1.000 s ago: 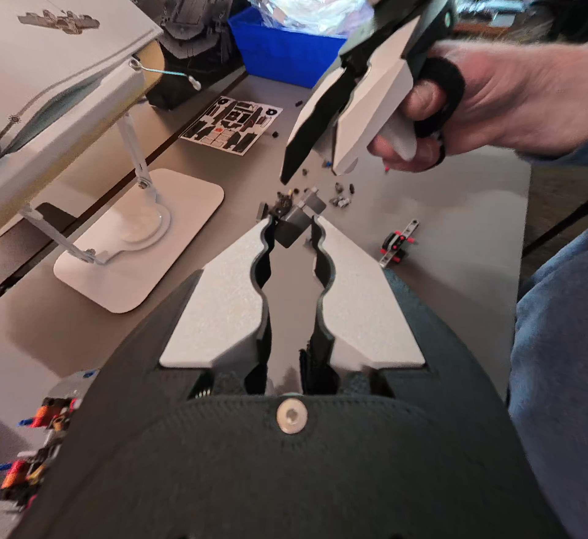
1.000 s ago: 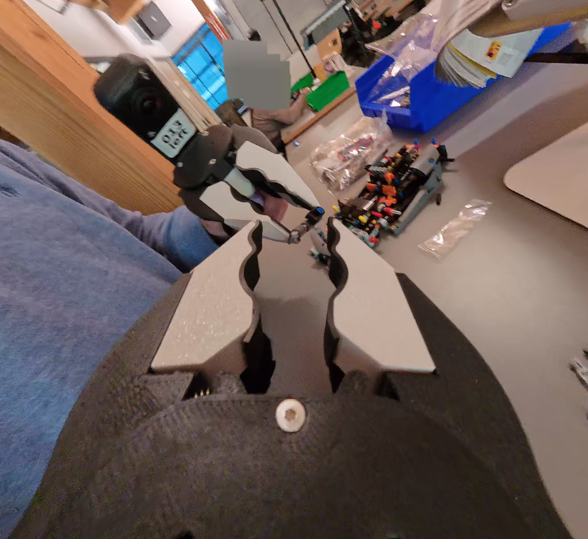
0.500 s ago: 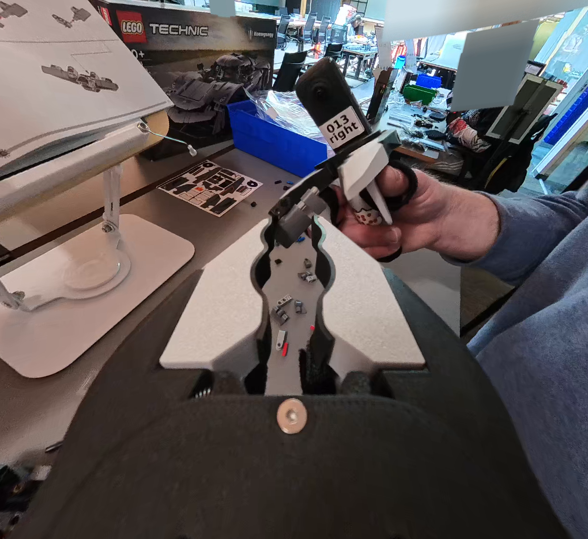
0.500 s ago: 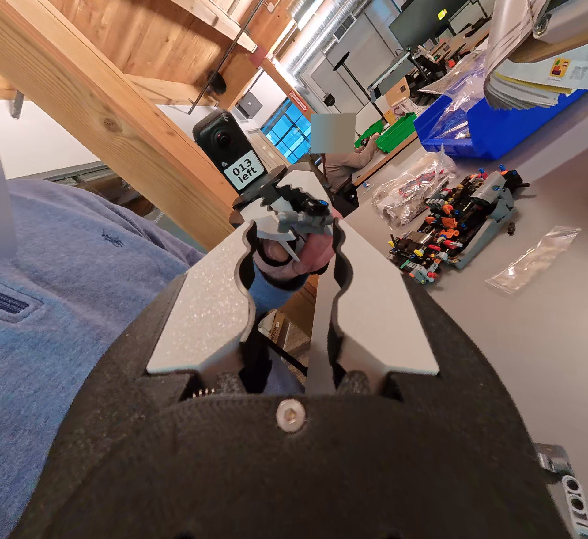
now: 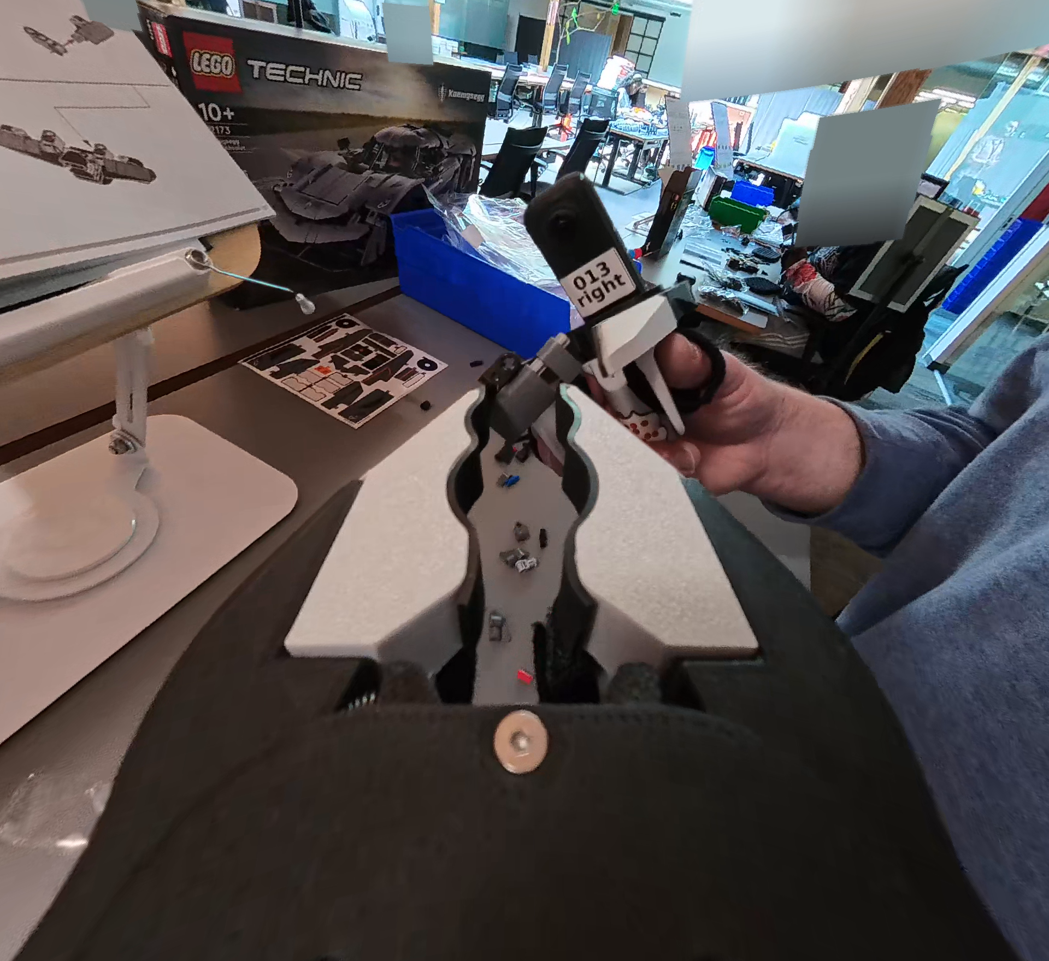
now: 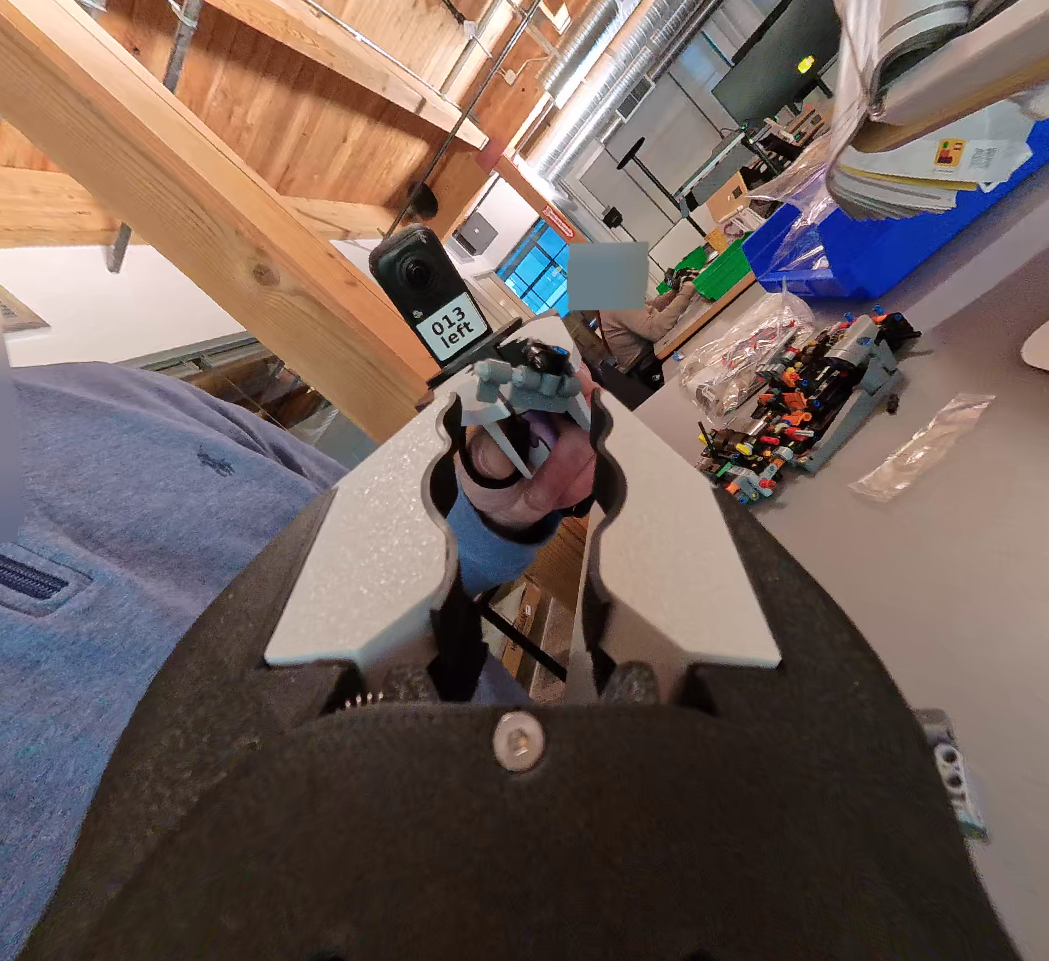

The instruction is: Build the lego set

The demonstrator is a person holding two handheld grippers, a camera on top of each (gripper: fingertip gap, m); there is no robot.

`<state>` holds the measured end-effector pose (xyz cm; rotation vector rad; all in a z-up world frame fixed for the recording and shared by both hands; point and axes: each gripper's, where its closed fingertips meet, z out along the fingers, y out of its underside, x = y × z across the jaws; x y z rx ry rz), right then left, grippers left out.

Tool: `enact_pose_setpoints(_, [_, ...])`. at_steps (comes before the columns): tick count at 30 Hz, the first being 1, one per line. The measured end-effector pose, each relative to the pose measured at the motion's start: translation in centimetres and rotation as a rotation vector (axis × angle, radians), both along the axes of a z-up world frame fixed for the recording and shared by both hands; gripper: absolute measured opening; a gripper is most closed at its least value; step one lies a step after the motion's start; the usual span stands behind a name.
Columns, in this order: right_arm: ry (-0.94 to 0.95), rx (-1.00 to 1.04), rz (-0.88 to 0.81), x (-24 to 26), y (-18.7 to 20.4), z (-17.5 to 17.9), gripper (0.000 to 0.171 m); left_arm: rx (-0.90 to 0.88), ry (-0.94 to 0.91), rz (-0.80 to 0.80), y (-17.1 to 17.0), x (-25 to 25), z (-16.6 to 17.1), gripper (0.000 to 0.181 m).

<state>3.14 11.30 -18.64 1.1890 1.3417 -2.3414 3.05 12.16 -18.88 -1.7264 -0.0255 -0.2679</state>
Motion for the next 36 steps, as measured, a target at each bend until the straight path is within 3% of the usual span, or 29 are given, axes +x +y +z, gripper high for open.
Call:
enact_pose_setpoints(20, [0.045,-0.316,0.094,2.9,4.6,2.2,0.036,-0.011,0.184,-0.03,4.8,3.2,1.7,0.021])
enact_pose_setpoints(36, [0.076,-0.376,0.118,1.7,1.0,4.1,0.033,0.019,0.283,0.034,1.5,2.0,3.3,0.021])
